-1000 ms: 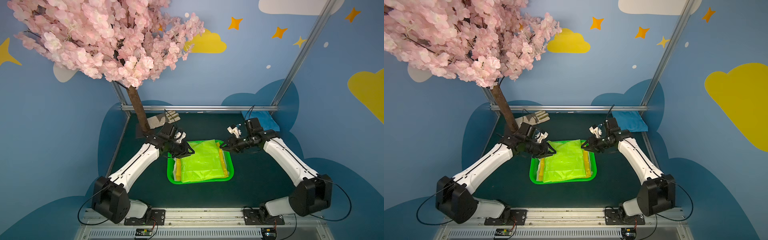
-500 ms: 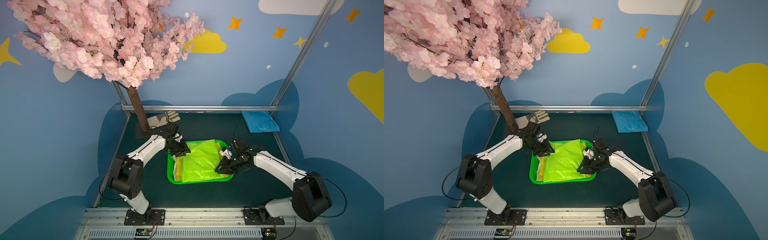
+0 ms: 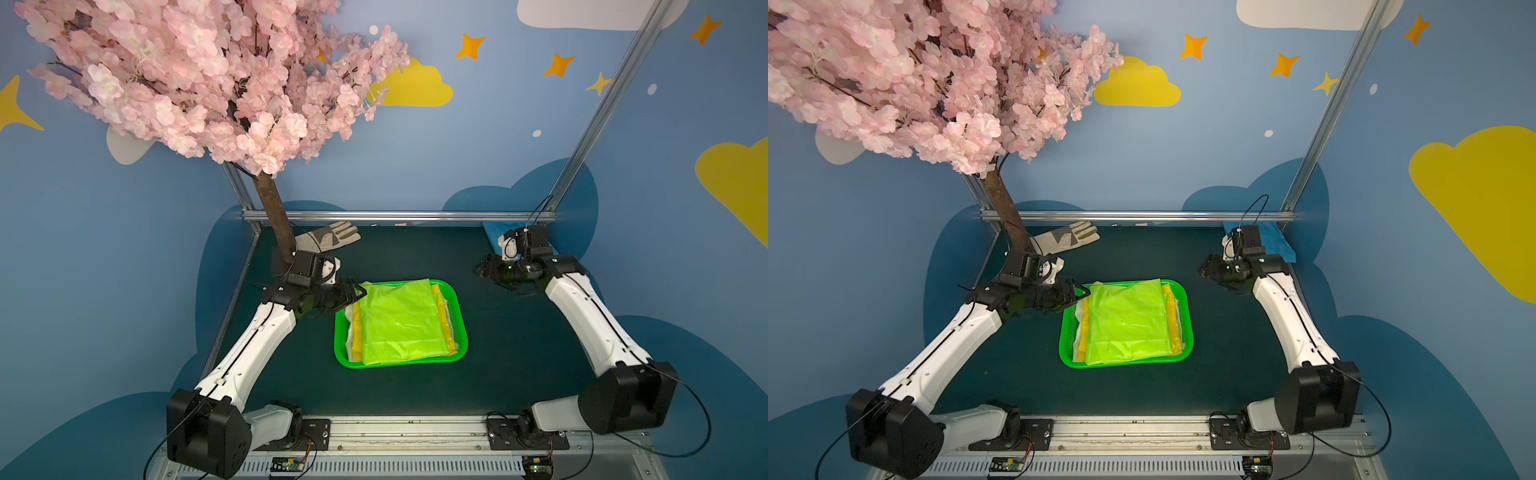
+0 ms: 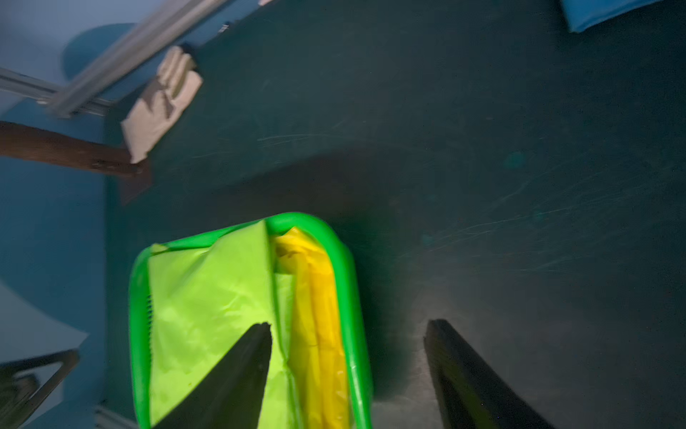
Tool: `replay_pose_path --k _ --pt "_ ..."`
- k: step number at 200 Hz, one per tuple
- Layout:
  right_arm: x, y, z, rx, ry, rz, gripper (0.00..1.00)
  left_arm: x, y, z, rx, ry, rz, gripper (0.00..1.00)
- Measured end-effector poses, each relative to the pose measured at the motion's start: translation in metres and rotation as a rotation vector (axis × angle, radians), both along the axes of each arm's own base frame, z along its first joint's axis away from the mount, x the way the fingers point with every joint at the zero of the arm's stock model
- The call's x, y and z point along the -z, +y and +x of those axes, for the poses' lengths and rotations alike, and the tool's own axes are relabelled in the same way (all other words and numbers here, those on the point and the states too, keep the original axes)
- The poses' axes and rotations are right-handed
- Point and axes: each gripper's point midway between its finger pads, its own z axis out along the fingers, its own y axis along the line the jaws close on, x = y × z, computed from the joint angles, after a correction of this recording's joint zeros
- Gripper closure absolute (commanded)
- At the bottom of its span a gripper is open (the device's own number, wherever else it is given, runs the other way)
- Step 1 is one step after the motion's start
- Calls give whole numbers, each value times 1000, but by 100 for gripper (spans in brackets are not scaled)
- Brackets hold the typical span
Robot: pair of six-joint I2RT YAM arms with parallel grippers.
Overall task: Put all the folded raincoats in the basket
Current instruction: Move the raincoat to the center of the board.
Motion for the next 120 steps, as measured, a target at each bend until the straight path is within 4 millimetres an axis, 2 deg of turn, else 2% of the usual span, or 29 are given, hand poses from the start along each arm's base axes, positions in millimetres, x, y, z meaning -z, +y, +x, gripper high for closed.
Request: replay_pose_path --k 14,29,49,59,82,102,120 --pt "10 -14 38 42 23 -93 29 16 2 -7 -1 39 7 40" --pt "31 -32 79 82 75 -213 29 28 3 -13 0 68 11 40" --pt "63 -53 122 102 147 -350 29 29 1 -16 8 76 2 40" --pt "78 -63 138 107 177 -413 29 27 0 -18 15 71 -5 40" --pt "114 -84 156 104 256 -532 29 20 0 -21 26 52 -13 40" --pt "137 -100 156 92 319 -604 29 12 1 -24 30 20 -18 40" --pt "148 -112 154 86 350 -649 29 7 2 -27 32 3 -20 40"
